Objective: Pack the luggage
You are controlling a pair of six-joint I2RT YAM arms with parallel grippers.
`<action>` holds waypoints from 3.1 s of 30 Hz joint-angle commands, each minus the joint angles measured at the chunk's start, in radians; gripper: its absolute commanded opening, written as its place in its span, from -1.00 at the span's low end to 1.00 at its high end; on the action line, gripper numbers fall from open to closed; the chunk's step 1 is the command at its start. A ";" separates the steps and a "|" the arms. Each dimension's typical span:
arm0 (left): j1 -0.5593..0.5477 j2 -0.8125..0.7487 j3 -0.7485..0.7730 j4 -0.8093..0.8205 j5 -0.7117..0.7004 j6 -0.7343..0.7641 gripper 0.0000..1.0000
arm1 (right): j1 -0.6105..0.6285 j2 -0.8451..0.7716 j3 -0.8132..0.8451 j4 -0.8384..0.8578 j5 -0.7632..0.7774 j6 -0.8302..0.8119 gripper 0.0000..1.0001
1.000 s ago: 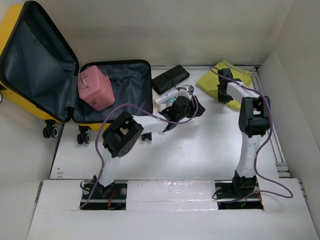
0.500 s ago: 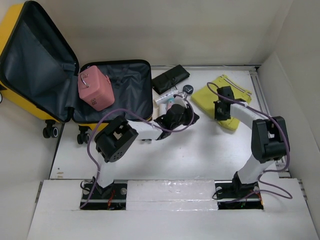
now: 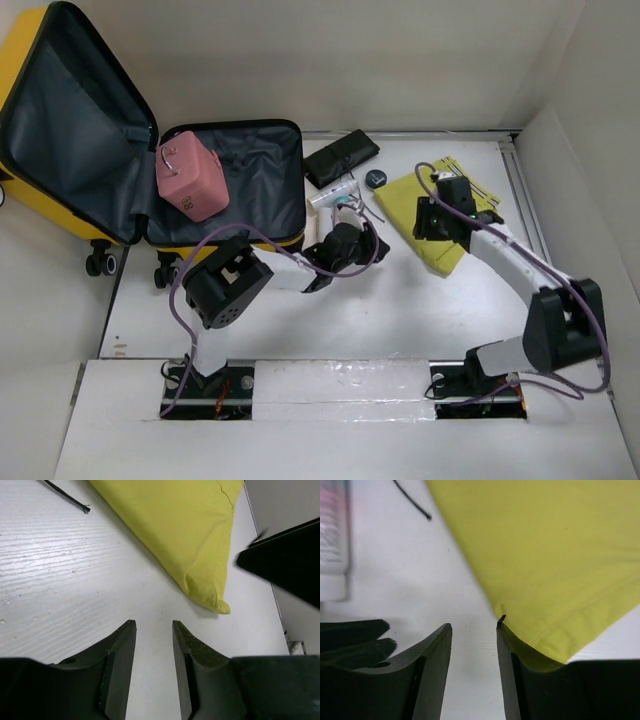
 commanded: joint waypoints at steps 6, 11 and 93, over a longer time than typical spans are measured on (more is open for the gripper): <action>-0.041 0.056 0.269 -0.221 -0.104 -0.048 -0.13 | -0.098 -0.280 0.012 0.081 -0.056 0.044 -0.06; -0.064 0.145 0.438 -0.404 -0.160 -0.114 0.18 | -0.098 -0.378 0.037 0.103 -0.116 0.054 0.00; 0.975 -0.053 1.062 -0.903 0.824 0.279 -1.00 | -0.032 -0.533 0.054 0.313 -0.410 0.110 0.10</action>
